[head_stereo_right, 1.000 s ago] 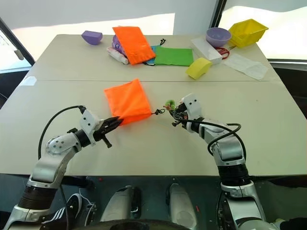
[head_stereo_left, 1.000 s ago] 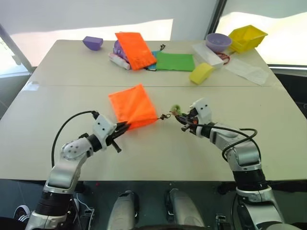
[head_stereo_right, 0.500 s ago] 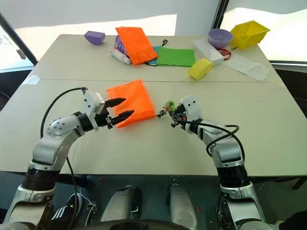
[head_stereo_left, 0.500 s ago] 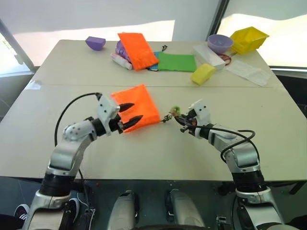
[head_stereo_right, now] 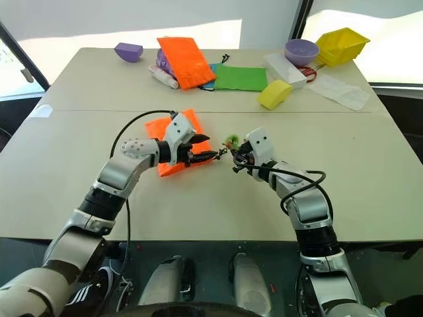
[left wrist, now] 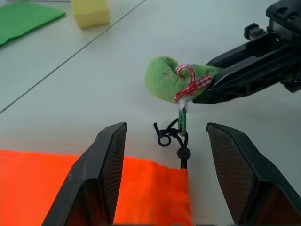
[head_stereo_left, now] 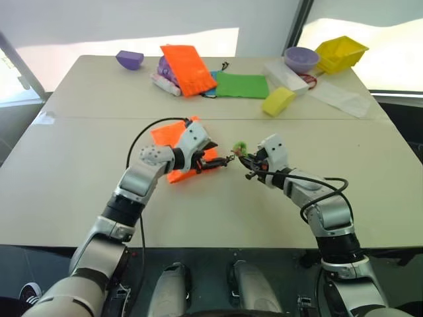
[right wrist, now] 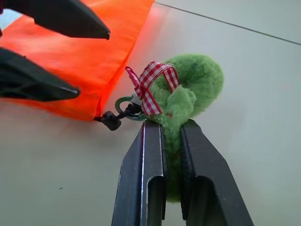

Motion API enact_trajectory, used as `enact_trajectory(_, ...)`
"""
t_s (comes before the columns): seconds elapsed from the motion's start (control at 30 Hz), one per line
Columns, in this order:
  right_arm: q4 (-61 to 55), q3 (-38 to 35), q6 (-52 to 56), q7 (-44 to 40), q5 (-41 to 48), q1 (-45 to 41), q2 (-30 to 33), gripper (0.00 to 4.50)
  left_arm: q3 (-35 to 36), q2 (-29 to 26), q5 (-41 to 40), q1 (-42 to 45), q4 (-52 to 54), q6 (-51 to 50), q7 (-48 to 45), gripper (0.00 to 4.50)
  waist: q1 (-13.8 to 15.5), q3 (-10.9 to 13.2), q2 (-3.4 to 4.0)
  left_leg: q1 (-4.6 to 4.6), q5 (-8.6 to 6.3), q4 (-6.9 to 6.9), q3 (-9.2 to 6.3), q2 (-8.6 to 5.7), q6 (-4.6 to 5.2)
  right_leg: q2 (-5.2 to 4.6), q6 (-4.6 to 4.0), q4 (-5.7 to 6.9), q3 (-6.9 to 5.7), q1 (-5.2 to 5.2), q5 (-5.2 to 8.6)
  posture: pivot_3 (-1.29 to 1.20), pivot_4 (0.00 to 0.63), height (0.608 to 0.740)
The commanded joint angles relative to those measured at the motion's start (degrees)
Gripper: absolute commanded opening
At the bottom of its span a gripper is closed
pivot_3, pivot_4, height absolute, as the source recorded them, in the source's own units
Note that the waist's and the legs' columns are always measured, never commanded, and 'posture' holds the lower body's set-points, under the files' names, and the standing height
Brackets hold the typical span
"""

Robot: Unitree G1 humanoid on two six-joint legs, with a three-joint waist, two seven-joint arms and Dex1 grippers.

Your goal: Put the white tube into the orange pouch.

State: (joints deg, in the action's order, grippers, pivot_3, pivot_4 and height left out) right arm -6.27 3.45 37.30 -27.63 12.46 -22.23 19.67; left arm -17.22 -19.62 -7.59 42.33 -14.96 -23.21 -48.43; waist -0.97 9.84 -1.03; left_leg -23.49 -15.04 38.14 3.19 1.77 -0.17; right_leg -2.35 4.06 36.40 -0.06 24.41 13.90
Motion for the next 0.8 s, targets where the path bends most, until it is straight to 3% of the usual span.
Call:
enact_trajectory(0.03,-1.2,-0.4,-2.1,0.5,-0.2,-0.1,-0.3,0.0,-2.6,0.6,2.3,1.4,-2.8,0.8,-2.6,2.92,0.0,0.0,0.0,0.0,0.0,-0.03,0.0,0.0,0.0,0.0,0.0,0.0,0.0,0.01,0.0,0.0,0.15,0.74)
enact_trajectory(0.17,-3.6,0.6,-2.7,1.5,-0.7,2.6,-1.1,0.0,-3.9,1.3,2.6,3.4,-6.0,-1.5,-6.6,2.92,0.3,0.0,0.0,-0.06,-0.02,-0.07,-0.08,0.02,0.03,0.03,0.03,0.03,-0.04,0.05,0.02,0.0,0.15,0.74)
enact_trajectory(0.4,-4.7,1.7,-3.3,3.7,-2.0,3.9,-2.4,0.0,-5.5,2.9,6.1,9.6,-18.3,3.8,-11.2,2.92,0.1,0.0,0.0,-0.07,-0.02,0.05,-0.03,-0.02,0.03,-0.02,0.04,0.03,0.0,0.05,0.03,0.0,0.15,0.74)
enact_trajectory(0.8,-3.1,1.7,-4.1,5.1,-3.0,2.5,-3.3,0.0,-5.0,7.0,10.1,15.7,-32.1,9.6,-11.7,2.92,0.3,0.0,-0.01,-0.07,-0.02,0.05,-0.05,-0.03,0.03,-0.02,0.05,0.05,0.0,0.04,0.03,0.0,0.15,0.74)
